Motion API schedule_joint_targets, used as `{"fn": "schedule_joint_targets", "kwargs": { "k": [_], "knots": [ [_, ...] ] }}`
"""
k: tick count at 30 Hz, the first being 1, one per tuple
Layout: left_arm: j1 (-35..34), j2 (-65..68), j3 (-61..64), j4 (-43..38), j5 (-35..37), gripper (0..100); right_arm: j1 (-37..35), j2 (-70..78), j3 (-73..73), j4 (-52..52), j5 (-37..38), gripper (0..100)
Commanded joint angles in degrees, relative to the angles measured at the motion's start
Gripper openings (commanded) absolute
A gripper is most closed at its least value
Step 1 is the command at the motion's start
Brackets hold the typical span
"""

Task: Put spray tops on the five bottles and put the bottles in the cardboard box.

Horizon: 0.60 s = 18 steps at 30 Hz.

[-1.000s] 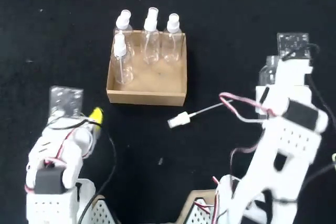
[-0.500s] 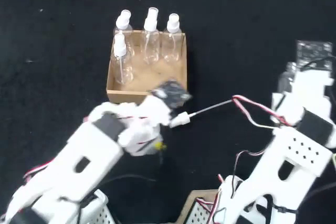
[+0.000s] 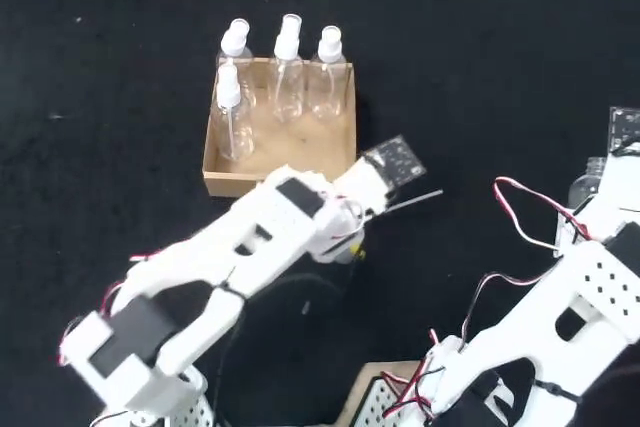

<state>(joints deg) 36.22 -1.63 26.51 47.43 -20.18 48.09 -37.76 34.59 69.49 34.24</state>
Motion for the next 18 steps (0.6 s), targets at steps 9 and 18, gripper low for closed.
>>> {"fn": "schedule_joint_targets", "kwargs": {
  "k": [9, 18],
  "knots": [
    [0.1, 12.0, -11.7, -1.7, 0.9, 24, 1.6, 0.1, -2.9, -0.1, 2.7, 1.1],
    [0.8, 13.8, -9.0, -4.7, 1.1, 4, 1.5, 0.1, -2.9, 0.0, 2.7, 1.1]
  ]
}}
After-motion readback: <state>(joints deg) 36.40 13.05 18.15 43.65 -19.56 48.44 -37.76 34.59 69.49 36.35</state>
